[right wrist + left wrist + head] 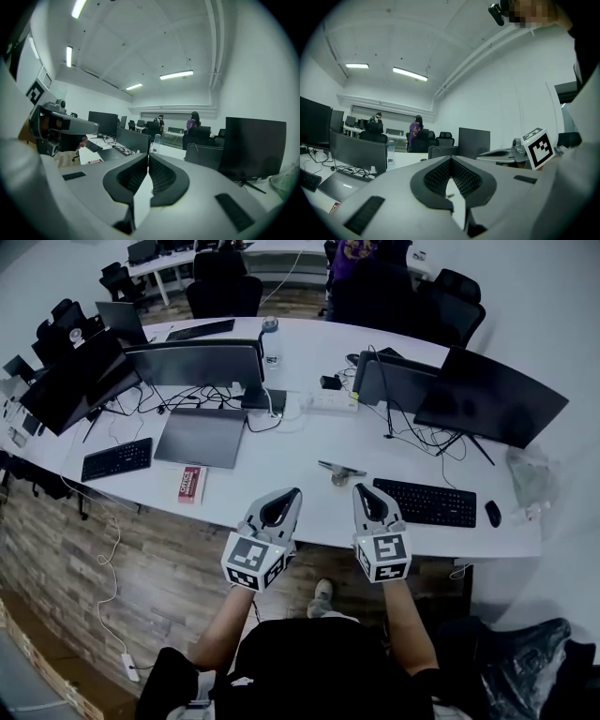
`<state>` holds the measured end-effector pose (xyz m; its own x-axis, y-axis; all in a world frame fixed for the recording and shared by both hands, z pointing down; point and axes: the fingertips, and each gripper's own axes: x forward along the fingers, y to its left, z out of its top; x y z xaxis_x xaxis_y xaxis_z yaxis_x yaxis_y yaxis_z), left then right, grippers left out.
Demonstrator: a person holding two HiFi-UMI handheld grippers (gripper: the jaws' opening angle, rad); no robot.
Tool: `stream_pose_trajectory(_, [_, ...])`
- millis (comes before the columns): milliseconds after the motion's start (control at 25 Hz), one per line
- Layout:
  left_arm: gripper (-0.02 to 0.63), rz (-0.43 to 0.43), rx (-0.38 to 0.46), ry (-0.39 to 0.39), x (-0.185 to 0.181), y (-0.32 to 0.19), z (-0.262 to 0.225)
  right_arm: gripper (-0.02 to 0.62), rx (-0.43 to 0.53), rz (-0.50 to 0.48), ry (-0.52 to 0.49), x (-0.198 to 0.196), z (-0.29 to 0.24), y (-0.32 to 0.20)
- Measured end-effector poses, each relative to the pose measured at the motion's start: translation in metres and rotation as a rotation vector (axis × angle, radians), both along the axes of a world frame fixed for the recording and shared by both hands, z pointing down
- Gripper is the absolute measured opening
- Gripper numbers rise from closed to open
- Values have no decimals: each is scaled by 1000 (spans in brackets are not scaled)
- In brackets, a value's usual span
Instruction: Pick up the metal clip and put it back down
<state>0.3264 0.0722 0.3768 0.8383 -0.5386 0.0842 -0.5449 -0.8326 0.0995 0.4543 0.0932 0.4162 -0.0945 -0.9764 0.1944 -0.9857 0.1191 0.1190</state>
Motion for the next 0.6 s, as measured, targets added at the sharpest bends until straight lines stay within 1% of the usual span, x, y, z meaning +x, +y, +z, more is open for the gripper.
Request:
stream_pose_trajectory(240, [9, -30, -30, -26, 26, -34, 18, 25, -50, -35, -14, 25, 22, -37])
stream_pose_trajectory(440, [9, -41, -66, -53, 43, -53, 35, 25, -108, -72, 5, 37, 44, -59])
stream_pose_trajectory(600, [9, -48, -104, -73, 54, -65, 53, 25, -191, -103, 11, 46, 71, -71])
